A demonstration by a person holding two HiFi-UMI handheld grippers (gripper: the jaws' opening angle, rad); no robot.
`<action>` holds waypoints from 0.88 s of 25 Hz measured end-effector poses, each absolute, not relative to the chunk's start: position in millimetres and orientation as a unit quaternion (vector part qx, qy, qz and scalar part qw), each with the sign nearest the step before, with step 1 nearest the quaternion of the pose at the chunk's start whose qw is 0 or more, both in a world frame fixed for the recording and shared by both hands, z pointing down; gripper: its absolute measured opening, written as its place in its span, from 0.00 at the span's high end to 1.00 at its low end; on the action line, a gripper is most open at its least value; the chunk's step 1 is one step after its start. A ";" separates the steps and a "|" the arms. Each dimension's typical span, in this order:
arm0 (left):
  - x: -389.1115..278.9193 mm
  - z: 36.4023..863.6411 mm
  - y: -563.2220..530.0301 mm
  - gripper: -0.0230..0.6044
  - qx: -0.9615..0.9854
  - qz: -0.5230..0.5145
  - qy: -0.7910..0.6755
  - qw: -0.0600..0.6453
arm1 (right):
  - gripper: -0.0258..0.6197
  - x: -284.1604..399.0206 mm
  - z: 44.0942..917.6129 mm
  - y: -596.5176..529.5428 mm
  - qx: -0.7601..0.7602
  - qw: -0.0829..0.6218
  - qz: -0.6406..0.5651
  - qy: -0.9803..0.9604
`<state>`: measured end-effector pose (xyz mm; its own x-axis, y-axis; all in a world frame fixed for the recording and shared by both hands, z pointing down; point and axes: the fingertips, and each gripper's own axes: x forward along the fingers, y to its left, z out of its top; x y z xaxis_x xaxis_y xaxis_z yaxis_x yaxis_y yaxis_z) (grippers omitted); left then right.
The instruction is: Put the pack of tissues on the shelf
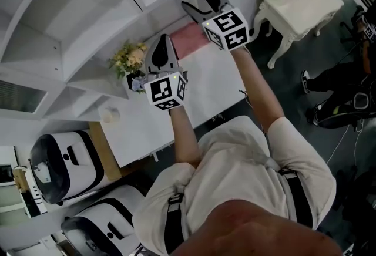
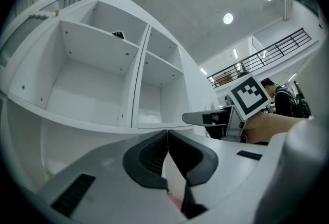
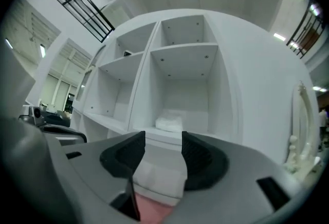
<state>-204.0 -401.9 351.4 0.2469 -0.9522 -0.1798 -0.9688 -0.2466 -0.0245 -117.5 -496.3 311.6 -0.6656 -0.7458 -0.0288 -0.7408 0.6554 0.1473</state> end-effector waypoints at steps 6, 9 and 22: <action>-203.8 358.2 -373.0 0.95 -0.782 0.071 0.615 0.064 | 0.53 -100.7 339.4 -455.4 0.434 -0.050 -0.048 -0.898; -202.6 365.1 -356.7 0.95 -0.779 0.077 0.619 0.060 | 0.53 -102.2 359.2 -432.9 0.434 -0.057 -0.031 -0.899; -169.0 372.1 -297.7 0.95 -0.790 0.080 0.606 0.048 | 0.61 -57.7 370.9 -326.2 0.465 -0.102 -0.022 -0.879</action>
